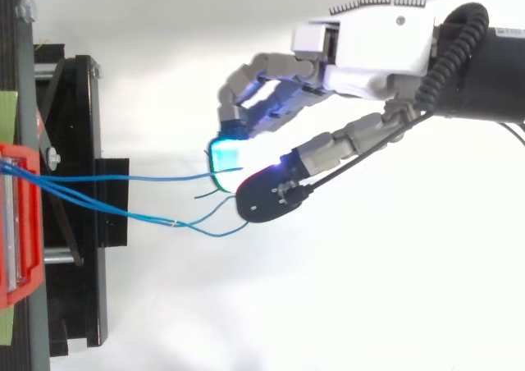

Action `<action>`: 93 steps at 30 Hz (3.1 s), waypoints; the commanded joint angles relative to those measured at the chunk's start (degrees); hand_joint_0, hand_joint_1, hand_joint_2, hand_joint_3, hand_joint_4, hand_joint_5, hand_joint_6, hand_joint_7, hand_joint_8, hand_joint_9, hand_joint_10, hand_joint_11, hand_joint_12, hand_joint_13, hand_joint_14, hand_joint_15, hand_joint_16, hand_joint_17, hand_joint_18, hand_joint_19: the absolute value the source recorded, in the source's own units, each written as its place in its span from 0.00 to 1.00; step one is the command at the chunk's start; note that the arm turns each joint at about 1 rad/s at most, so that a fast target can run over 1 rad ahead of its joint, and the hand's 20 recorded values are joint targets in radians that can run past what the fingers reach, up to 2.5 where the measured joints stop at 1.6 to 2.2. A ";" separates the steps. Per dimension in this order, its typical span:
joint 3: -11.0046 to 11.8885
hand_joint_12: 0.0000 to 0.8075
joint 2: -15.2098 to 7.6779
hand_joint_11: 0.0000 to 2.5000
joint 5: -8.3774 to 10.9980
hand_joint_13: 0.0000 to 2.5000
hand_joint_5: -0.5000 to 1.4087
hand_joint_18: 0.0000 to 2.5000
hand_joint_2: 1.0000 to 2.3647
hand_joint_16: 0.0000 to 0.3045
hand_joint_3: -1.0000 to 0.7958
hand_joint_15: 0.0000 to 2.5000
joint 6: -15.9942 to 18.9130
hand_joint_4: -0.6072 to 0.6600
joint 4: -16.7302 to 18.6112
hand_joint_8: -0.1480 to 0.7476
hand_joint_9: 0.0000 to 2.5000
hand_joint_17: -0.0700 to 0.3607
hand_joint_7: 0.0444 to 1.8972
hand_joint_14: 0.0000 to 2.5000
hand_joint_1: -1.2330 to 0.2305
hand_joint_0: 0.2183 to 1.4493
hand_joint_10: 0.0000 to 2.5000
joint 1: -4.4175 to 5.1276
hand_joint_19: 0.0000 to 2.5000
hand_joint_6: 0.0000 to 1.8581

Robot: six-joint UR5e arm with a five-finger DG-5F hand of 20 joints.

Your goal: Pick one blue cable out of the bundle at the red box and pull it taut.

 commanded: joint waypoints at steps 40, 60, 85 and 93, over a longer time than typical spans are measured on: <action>-20.25 0.44 -0.01 0.13 0.09 0.18 0.19 0.17 0.01 0.16 0.50 0.09 0.00 0.51 30.37 0.54 0.26 0.42 0.56 0.00 0.30 0.35 0.00 0.09 0.09 0.50; -20.25 0.44 -0.01 0.13 0.09 0.18 0.19 0.17 0.01 0.16 0.50 0.08 0.00 0.52 30.37 0.54 0.26 0.42 0.56 0.00 0.30 0.35 0.00 0.00 0.09 0.50; -20.25 0.43 -0.01 0.14 0.09 0.18 0.19 0.17 0.01 0.16 0.50 0.08 0.00 0.51 30.46 0.54 0.26 0.42 0.56 0.00 0.30 0.35 0.00 0.00 0.09 0.50; -20.25 0.43 -0.01 0.13 0.09 0.18 0.19 0.17 0.01 0.16 0.50 0.09 0.00 0.52 30.46 0.54 0.26 0.42 0.56 0.00 0.30 0.35 0.00 0.00 0.09 0.50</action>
